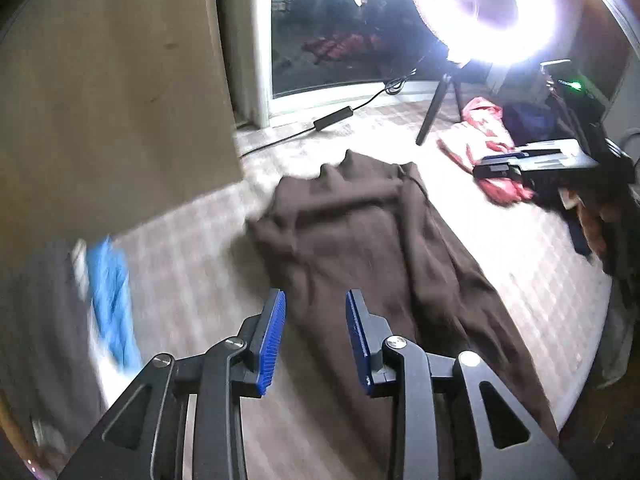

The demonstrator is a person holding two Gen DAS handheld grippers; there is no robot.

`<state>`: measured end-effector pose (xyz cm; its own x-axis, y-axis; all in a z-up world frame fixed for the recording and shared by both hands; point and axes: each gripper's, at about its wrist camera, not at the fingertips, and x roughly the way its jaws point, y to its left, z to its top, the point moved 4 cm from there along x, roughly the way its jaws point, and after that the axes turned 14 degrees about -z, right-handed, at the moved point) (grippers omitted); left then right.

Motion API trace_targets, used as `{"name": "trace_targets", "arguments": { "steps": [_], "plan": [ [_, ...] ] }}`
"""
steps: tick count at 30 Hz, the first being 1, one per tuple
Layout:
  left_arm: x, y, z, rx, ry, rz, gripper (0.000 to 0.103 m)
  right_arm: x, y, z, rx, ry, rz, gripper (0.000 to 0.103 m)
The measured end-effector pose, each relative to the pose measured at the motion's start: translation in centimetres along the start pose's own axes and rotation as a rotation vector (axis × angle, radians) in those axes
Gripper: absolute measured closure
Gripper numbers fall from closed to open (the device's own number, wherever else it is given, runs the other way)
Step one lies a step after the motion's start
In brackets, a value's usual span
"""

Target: Fold clothes

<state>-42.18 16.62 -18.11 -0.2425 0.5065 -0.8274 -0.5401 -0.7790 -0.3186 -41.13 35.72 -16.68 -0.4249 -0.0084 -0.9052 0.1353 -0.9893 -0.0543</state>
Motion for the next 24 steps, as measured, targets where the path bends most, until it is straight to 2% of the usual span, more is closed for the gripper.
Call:
{"name": "trace_targets", "arguments": {
  "steps": [2, 3, 5, 7, 8, 9, 10, 11, 12, 14, 16, 24],
  "plan": [
    [1.8, 0.5, 1.2, -0.056, 0.045, -0.083, 0.074, 1.4, -0.6, 0.4, 0.032, 0.045, 0.050, 0.070],
    [2.3, 0.2, 1.4, -0.035, 0.069, -0.094, 0.072, 2.1, -0.9, 0.5, 0.048, 0.067, 0.076, 0.070],
    [2.4, -0.2, 2.4, 0.048, 0.080, -0.030, 0.072, 1.8, -1.6, 1.1, 0.077, 0.076, 0.138, 0.070],
    [2.2, 0.5, 4.2, 0.055, 0.057, -0.010, 0.069, 1.0, -2.2, 2.2, 0.098, 0.068, 0.195, 0.070],
    [2.5, 1.2, 5.1, 0.039, 0.050, -0.012, 0.067, 0.9, -2.3, 3.1, 0.073, 0.038, 0.169, 0.066],
    [3.0, 1.9, 6.0, 0.019, 0.043, -0.016, 0.062, 1.0, -2.3, 4.0, 0.039, 0.010, 0.125, 0.056],
    [4.1, 2.5, 6.6, 0.028, 0.055, 0.015, 0.062, 2.1, -2.0, 4.9, 0.006, 0.006, 0.088, 0.055],
    [5.4, 3.1, 7.2, 0.041, 0.070, 0.051, 0.062, 3.2, -1.7, 5.7, -0.025, 0.004, 0.055, 0.055],
    [6.9, 3.6, 7.5, 0.070, 0.089, 0.096, 0.062, 4.4, -1.3, 6.0, -0.036, 0.020, 0.059, 0.055],
    [9.1, 4.4, 7.9, 0.090, 0.126, 0.138, 0.062, 7.5, -0.4, 6.5, -0.057, 0.061, 0.059, 0.055],
    [11.2, 5.1, 8.1, 0.086, 0.152, 0.157, 0.062, 10.3, 1.0, 6.7, -0.090, 0.089, 0.045, 0.055],
    [14.8, 5.6, 8.4, 0.138, 0.189, 0.203, 0.060, 13.3, 5.0, 7.0, -0.239, 0.082, 0.028, 0.055]
  ]
}}
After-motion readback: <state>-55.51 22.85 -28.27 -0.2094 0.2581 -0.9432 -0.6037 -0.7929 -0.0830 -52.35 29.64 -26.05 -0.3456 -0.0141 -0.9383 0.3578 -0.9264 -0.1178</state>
